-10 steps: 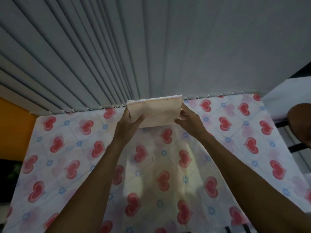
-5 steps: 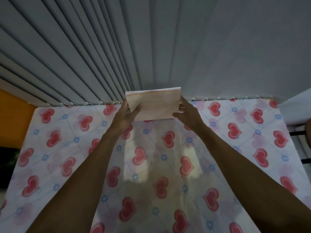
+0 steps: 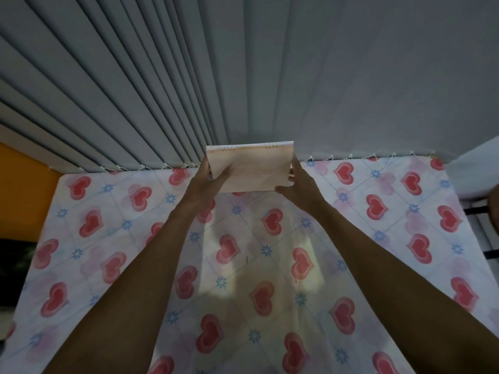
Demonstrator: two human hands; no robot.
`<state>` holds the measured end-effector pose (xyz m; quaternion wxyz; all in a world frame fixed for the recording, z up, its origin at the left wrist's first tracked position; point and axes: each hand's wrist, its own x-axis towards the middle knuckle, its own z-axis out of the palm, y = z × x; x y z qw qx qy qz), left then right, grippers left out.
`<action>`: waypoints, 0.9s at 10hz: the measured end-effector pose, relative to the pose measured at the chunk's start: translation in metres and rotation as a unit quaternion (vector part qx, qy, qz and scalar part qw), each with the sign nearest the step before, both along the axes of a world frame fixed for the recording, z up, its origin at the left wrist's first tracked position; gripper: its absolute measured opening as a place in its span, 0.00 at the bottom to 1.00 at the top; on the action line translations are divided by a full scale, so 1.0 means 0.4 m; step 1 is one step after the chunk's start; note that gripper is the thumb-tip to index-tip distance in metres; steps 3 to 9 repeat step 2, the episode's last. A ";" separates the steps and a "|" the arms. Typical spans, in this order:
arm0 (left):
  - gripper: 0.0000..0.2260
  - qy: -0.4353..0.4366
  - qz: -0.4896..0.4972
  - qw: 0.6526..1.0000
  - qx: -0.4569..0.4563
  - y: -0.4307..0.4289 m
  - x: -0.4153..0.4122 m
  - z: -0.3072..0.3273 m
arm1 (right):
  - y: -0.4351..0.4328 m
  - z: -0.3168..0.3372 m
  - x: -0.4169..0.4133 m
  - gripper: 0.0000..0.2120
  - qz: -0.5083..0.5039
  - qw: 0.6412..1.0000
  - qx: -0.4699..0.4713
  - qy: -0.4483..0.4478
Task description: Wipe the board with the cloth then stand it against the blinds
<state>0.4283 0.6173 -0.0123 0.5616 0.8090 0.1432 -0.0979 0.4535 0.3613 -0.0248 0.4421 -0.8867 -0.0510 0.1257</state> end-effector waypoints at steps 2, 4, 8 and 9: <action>0.35 -0.013 0.039 0.993 0.111 -0.002 -0.049 0.046 | 0.018 0.035 -0.034 0.43 -0.032 0.999 -0.025 -0.032; 0.35 -0.013 0.039 0.993 0.111 -0.002 -0.049 0.046 | 0.018 0.035 -0.034 0.43 -0.032 0.999 -0.025 -0.032; 0.35 -0.013 0.039 0.993 0.111 -0.002 -0.049 0.046 | 0.018 0.035 -0.034 0.43 -0.032 0.999 -0.025 -0.032; 0.35 -0.013 0.039 0.993 0.111 -0.002 -0.049 0.046 | 0.018 0.035 -0.034 0.43 -0.032 0.999 -0.025 -0.032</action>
